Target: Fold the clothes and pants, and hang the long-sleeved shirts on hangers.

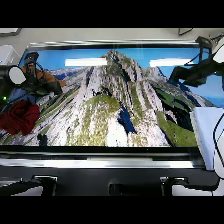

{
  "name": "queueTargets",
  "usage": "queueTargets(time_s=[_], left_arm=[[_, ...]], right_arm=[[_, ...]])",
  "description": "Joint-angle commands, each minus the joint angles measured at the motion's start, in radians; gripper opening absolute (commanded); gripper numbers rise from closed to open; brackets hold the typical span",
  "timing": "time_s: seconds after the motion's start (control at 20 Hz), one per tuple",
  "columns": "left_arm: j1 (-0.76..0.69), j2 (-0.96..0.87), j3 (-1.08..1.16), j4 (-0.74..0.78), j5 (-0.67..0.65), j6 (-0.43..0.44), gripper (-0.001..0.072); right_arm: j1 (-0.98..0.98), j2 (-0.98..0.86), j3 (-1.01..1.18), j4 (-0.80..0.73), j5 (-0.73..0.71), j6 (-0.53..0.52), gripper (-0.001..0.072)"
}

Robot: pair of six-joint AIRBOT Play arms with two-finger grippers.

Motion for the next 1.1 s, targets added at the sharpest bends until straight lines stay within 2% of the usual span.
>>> queueTargets(time_s=[0.0, 0.2, 0.25, 0.3, 0.4, 0.5, 0.6, 0.7, 0.8, 1.05], left_arm=[[0.0, -0.009, 0.0, -0.002, 0.149, -0.005, 0.0708], [-0.003, -0.01, 0.0, 0.0, 0.181, 0.02, 0.0708], [0.002, -0.01, 0.003, 0.037, 0.182, 0.087, 0.0708], [0.015, -0.011, 0.014, 0.138, 0.179, 0.09, 0.0709], [0.099, -0.018, 0.063, 0.325, 0.112, 0.032, 0.0709], [0.268, -0.045, 0.121, 0.379, -0.035, 0.026, 0.0709], [0.45, -0.081, 0.126, 0.327, -0.171, -0.019, 0.0711], [0.605, -0.13, 0.106, 0.168, -0.229, -0.031, 0.0715], [0.699, -0.171, 0.071, 0.055, -0.198, -0.015, 0.0716], [0.724, -0.273, 0.039, 0.043, -0.095, 0.056, 0.0715]], right_arm=[[0.001, 0.0, 0.0, -0.001, -0.149, -0.001, 0.0692], [0.001, -0.011, -0.001, -0.002, -0.109, -0.025, 0.0691], [0.001, -0.018, -0.001, -0.005, -0.085, -0.025, 0.0691], [0.001, -0.024, -0.001, -0.013, -0.054, -0.025, 0.0687], [0.001, -0.042, -0.002, -0.019, 0.024, -0.027, 0.0671], [0.001, -0.064, -0.002, -0.018, 0.088, -0.027, 0.0671], [0.002, -0.087, -0.003, -0.005, 0.154, -0.026, 0.0671], [0.002, -0.105, -0.003, 0.034, 0.211, -0.019, 0.0672], [0.001, -0.113, -0.003, 0.083, 0.24, -0.008, 0.0673], [0.002, -0.113, -0.003, 0.18, 0.281, 0.025, 0.0673]])
